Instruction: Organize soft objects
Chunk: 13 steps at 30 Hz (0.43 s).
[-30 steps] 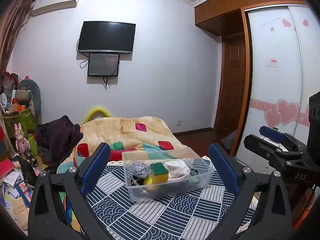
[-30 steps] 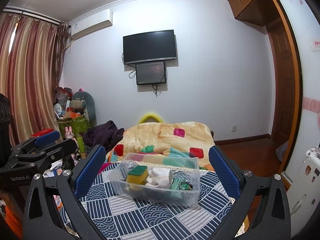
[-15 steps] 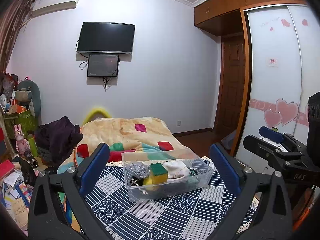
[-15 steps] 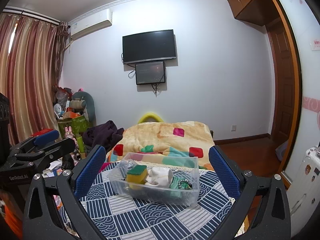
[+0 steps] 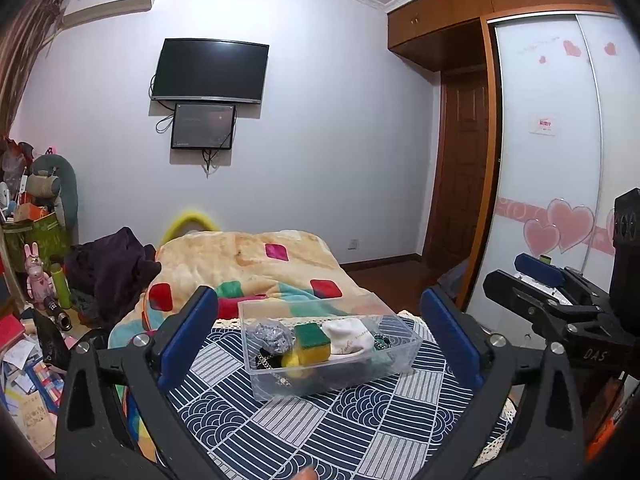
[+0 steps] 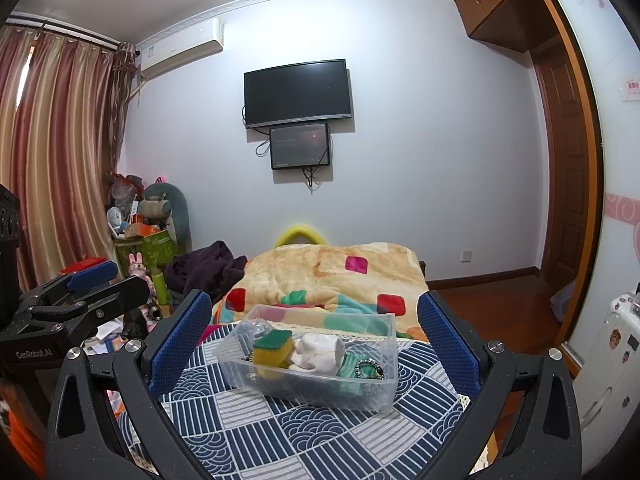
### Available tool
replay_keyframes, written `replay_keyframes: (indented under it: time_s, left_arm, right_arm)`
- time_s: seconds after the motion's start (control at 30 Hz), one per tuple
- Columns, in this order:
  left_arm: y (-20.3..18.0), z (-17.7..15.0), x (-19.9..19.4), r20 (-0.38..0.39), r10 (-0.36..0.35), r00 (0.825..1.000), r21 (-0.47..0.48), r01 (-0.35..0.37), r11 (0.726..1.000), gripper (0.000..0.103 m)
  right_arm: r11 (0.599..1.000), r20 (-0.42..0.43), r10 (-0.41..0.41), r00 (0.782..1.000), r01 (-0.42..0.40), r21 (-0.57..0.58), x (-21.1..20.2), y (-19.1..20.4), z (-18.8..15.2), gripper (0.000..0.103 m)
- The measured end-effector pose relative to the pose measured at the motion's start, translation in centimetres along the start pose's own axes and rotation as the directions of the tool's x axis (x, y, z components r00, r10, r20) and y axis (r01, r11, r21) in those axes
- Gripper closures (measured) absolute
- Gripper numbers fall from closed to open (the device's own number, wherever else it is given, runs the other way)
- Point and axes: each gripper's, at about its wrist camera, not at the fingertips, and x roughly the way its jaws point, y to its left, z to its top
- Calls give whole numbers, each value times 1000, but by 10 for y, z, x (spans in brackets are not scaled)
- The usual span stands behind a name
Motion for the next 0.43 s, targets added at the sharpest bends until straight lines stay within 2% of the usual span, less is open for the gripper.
replay_keyframes:
  time_s: [0.43]
  left_arm:
    - [-3, -2, -2, 1, -16, 1000, 3, 16, 1000, 0]
  right_arm:
    - [1000, 0, 0, 1000, 0, -2, 0, 0, 0, 0]
